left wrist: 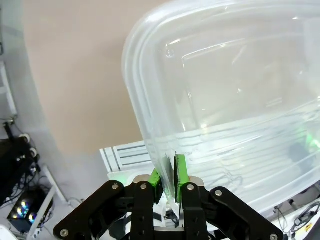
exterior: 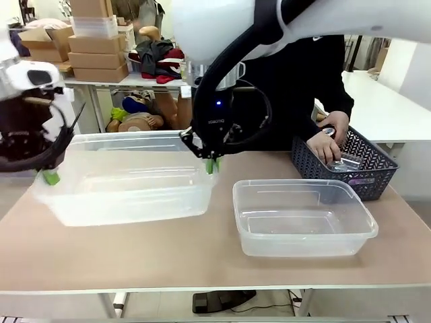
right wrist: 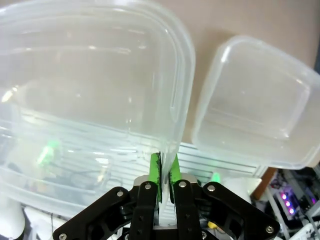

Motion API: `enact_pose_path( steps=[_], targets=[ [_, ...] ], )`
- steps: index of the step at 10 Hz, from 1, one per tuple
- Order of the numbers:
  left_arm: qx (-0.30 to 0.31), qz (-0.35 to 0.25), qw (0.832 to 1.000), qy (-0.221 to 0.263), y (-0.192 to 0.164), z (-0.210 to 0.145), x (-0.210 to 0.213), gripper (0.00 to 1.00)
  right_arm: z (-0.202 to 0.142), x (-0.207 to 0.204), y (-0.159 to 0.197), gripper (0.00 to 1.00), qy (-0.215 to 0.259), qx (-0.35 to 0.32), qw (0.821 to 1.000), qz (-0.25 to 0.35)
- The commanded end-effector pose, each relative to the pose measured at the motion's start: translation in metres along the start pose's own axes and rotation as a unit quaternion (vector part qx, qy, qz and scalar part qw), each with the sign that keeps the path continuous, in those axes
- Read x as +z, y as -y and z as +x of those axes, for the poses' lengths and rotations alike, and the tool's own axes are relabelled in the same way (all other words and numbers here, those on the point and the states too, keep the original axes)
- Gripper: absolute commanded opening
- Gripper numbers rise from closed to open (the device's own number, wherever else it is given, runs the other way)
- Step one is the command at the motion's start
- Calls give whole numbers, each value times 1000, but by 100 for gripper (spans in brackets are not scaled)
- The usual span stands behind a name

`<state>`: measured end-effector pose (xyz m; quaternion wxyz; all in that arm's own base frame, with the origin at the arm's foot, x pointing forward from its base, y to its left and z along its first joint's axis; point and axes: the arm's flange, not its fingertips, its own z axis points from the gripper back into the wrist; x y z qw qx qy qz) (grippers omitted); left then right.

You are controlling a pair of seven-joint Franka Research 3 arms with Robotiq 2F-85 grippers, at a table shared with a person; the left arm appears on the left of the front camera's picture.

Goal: Sort the waste into each basket.
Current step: Pick up the Organizing box on the left side of the table and lift it.

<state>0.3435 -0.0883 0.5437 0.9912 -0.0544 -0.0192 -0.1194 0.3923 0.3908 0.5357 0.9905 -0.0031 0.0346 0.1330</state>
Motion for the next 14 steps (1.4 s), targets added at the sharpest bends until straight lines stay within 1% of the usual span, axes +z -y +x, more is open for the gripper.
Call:
enact_pose_path(
  steps=[1,5,6,7,8,9,10,11,12,13,14],
  targets=[
    [5,10,1000,-5,-7,-13,-10,0,-1,-5,-12,0,6,4,1000,3],
    [5,10,1000,-5,-7,-13,-10,0,-1,-5,-12,0,6,4,1000,3],
    [11,1,1000,-8,-6,-7,-10,11,-2,-5,-13,8,-3,6,1000,3],
    [31,-48,998,-8,19,-11,-11,11,-5,1,8,8,1,-29,999,-33],
    [50,-68,996,-15,50,-11,-15,11,-13,14,39,8,4,-60,997,-42],
    [59,-91,994,-25,80,-1,-22,11,-20,23,71,8,15,-43,999,-19],
    [45,-96,994,-23,107,19,-27,11,-28,27,101,8,25,-35,999,0],
    [13,-120,992,-43,136,48,-33,11,-35,24,135,8,15,-53,998,-8],
    [6,-115,993,-42,155,68,-34,11,-41,17,161,8,14,-85,996,-12],
    [4,-107,994,-33,166,84,-33,11,-44,5,173,8,9,-93,996,3],
    [0,-107,994,-35,171,95,-30,11,-45,-6,176,8,5,-91,996,18]
  ],
)
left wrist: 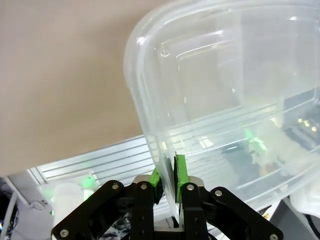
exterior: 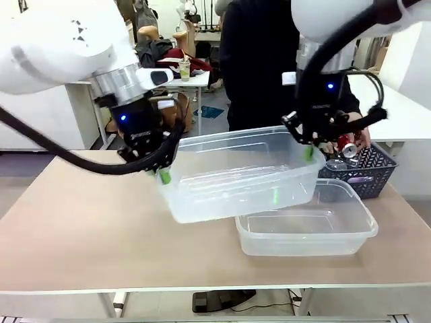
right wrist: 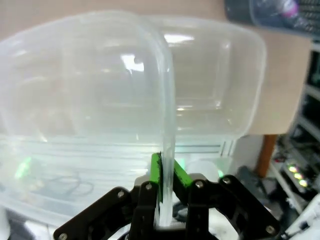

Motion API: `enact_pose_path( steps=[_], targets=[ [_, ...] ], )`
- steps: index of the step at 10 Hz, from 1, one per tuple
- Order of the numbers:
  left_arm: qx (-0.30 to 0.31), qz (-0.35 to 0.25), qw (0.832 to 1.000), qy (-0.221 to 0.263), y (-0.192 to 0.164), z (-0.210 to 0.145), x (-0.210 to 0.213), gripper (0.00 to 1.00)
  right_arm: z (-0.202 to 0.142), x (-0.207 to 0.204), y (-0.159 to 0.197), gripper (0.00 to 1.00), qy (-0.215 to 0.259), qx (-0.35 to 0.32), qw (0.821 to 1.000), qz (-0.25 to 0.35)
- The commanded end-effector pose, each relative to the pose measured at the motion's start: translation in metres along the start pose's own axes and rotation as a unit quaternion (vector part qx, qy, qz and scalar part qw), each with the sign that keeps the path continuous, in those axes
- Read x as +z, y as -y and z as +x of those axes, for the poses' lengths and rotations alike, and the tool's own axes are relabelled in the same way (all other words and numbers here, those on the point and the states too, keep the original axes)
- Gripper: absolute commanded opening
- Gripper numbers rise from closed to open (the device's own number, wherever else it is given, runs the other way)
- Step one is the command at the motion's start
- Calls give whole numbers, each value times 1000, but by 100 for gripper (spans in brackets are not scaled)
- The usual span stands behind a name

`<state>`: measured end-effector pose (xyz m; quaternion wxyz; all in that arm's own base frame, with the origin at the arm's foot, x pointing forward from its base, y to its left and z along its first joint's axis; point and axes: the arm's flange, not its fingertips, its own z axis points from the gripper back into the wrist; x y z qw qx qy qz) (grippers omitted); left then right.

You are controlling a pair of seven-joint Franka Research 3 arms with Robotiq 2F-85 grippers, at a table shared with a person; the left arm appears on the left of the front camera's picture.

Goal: Sort the waste into each basket.
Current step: Pick up the Organizing box on the left side of the table and lift it, then offer the picked Organizing box to the human.

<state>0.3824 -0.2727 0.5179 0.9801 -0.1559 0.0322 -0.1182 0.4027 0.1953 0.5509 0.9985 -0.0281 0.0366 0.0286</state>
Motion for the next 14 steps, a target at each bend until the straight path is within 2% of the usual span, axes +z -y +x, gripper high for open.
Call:
enact_pose_path(
  steps=[1,3,6,7,8,14],
  targets=[
    [7,10,1000,4,6,28,18,11,-7,-24,-13,8,13,16,998,57],
    [27,10,1000,-11,-8,49,20,11,-9,-26,-13,8,22,19,997,75],
    [37,6,999,-15,-16,49,12,11,12,-31,-22,8,16,9,996,83],
    [24,22,999,-10,-31,53,12,11,29,-36,-41,8,-5,-47,999,2],
    [24,22,999,-10,-31,53,12,11,3,-28,-10,8,11,-1,998,56],
    [24,22,999,-10,-31,53,12,11,3,-28,-10,8,11,-1,998,56]
  ],
)
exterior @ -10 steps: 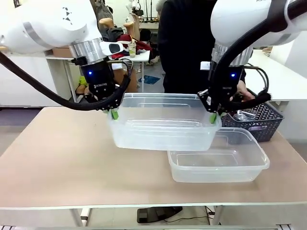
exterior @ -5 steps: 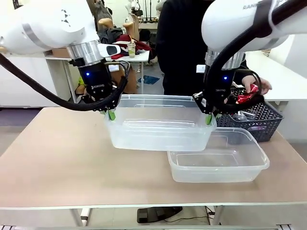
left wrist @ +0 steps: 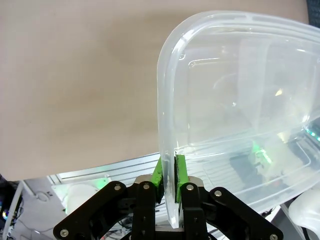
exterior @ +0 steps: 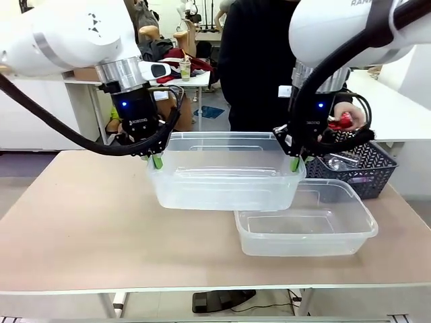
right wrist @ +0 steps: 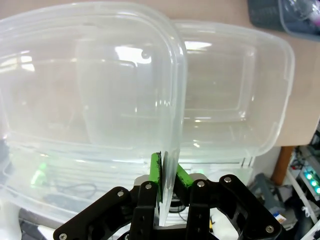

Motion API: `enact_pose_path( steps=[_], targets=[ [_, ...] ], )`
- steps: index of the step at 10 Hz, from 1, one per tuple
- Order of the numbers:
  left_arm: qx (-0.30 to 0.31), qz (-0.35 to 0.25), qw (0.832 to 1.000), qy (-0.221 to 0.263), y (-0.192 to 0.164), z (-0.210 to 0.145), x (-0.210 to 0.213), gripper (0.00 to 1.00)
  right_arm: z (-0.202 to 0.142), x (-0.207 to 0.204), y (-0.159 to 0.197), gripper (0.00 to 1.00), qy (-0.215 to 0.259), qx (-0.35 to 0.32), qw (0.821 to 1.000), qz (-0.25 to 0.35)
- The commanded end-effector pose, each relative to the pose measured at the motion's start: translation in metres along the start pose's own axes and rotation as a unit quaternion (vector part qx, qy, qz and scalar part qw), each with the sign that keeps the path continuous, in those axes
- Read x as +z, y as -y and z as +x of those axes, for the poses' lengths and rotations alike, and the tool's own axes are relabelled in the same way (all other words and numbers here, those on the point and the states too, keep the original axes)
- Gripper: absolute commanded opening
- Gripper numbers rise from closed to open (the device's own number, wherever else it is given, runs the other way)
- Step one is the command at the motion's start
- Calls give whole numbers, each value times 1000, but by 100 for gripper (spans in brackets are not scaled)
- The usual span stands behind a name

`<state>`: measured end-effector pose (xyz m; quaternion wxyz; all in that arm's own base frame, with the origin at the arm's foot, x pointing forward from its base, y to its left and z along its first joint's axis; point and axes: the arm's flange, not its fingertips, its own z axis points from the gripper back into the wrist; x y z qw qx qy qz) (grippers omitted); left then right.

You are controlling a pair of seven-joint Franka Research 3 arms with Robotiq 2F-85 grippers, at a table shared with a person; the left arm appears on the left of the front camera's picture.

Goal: Sort the waste into each basket.
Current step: Offer the picked Organizing box to the human.

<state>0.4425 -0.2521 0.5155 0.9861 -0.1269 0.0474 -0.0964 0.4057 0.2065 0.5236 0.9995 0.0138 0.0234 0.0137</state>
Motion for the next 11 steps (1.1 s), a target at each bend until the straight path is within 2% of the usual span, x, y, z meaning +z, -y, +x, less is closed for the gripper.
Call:
enact_pose_path(
  steps=[1,11],
  targets=[
    [-1,-5,1000,5,2,0,3,11,-3,-1,3,8,-3,12,1000,15],
    [-1,-5,1000,5,2,0,3,11,-3,-1,3,8,-3,12,1000,15]
  ],
)
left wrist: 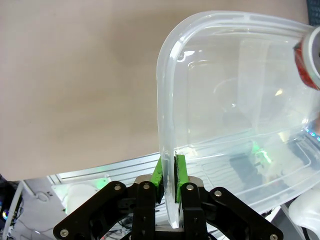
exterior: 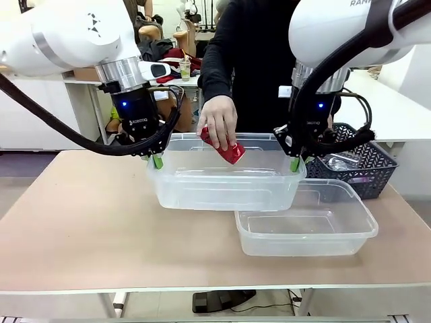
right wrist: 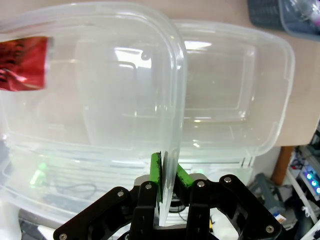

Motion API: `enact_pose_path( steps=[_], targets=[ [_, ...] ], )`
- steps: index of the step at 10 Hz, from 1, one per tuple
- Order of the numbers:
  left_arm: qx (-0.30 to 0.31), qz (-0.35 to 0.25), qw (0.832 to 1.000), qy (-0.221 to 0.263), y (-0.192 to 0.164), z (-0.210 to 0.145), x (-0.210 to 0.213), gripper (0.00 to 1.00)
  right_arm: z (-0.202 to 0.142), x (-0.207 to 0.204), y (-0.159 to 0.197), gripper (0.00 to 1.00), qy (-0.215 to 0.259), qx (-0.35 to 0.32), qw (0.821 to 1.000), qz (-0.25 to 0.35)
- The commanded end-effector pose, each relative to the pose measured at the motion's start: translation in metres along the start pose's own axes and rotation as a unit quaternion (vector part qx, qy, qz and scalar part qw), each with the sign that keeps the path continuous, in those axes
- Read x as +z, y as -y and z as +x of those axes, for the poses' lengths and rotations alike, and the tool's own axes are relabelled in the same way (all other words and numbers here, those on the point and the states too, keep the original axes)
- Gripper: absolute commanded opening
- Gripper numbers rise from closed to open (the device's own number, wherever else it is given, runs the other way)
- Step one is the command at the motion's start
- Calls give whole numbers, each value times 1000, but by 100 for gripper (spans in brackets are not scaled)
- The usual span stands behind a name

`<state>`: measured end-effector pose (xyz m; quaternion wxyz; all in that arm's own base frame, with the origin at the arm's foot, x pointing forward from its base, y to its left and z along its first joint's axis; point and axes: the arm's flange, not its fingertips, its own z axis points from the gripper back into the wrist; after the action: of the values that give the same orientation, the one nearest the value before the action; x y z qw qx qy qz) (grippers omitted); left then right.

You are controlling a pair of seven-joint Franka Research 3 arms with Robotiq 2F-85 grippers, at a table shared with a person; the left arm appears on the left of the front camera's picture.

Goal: Sort the waste into each basket.
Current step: Offer the picked Organizing box to the human.

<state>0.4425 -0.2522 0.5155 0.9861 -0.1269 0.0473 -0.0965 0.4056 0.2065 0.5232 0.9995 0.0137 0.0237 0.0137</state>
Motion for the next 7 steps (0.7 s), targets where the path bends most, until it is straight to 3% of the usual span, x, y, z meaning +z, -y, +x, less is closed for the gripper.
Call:
enact_pose_path(
  steps=[1,7],
  targets=[
    [-1,-5,1000,5,2,0,3,11,-3,-1,3,8,-3,12,1000,15],
    [-1,-5,1000,5,2,0,3,11,-3,-1,3,8,-3,12,1000,15]
  ],
)
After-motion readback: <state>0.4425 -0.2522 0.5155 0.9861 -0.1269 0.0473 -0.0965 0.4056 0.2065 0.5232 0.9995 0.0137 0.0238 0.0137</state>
